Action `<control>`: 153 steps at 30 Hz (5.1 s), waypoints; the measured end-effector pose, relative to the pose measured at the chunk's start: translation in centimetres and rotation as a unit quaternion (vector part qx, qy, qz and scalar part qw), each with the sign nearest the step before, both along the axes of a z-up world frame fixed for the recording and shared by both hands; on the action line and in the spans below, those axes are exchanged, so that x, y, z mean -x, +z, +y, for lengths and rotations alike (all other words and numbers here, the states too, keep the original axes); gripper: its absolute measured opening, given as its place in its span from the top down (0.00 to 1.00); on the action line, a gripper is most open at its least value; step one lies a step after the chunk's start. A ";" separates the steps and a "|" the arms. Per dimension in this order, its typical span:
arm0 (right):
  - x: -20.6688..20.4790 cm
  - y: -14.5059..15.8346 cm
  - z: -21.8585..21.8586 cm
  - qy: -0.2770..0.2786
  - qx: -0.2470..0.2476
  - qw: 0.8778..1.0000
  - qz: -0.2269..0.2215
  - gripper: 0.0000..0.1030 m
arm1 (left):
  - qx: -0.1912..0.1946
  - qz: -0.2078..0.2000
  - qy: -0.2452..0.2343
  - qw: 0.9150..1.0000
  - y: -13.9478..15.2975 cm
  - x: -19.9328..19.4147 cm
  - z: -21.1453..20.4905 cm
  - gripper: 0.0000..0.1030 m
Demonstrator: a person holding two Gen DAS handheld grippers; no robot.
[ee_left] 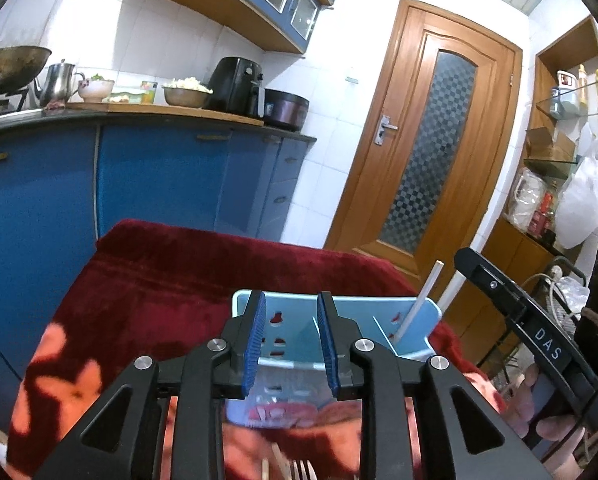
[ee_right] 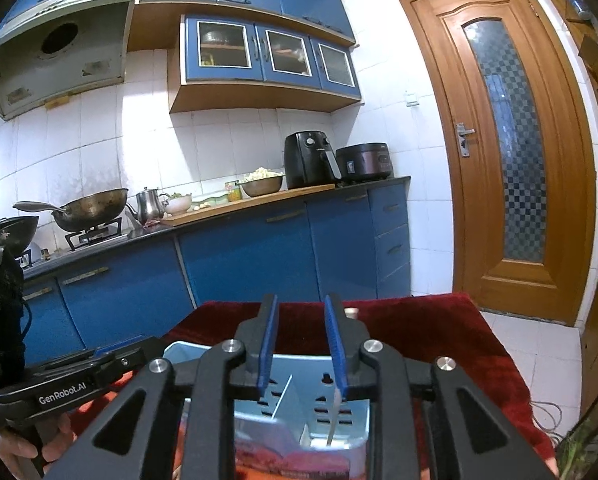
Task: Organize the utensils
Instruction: 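Lift both held utensils over the blue holder and open both tools to drop them in, then grasp a wooden chopstick with the left tool while the right tool grasps a silver knife, then carry the chopstick and knife over the blue holder and open both tools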
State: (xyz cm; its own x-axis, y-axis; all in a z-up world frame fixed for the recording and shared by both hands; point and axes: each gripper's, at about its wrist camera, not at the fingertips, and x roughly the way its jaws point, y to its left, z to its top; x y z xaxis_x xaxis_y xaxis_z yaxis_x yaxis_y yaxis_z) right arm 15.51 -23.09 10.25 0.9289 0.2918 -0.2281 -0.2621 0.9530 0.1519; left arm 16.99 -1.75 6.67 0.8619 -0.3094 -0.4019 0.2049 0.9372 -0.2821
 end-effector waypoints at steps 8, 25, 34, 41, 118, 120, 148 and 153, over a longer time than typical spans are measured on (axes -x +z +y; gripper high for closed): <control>3.2 0.5 -0.3 0.002 0.000 0.999 0.043 0.74 | 0.000 0.020 -0.014 1.000 0.8 2.9 1.0 0.74; 8.8 -2.1 -0.5 -0.001 0.032 0.993 0.115 0.74 | -0.059 0.116 -0.023 0.991 -2.2 6.6 1.7 0.74; 9.9 -4.7 -1.2 -0.005 0.034 0.988 0.154 0.74 | -0.093 0.165 -0.028 0.982 -4.8 6.4 1.4 0.74; 10.0 -6.7 -2.2 -0.014 0.027 0.982 0.187 0.74 | -0.101 0.200 -0.042 0.974 -6.6 5.8 0.9 0.74; 7.1 -7.4 6.6 0.146 0.115 0.943 0.275 0.98 | 0.037 0.152 -0.070 0.985 -4.2 8.2 6.7 0.96; 8.0 -6.8 5.7 0.132 0.096 0.956 0.245 0.98 | 0.042 0.141 -0.068 0.987 -3.8 8.5 6.6 0.96; 9.4 -1.3 -2.1 0.051 -0.088 0.993 0.059 0.98 | 0.076 0.034 -0.052 0.995 2.0 5.2 2.6 0.96; 8.4 -1.0 -2.7 0.049 -0.107 0.992 0.053 0.98 | 0.068 0.013 -0.044 0.997 2.8 3.6 2.1 0.96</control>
State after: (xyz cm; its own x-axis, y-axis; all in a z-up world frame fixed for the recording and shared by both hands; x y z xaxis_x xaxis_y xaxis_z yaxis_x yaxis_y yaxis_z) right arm 7.15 -25.83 9.27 0.8683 0.4311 -0.2453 -0.3232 0.8669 0.3796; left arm 13.43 0.38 9.51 0.8186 -0.4362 -0.3738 0.2751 0.8689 -0.4115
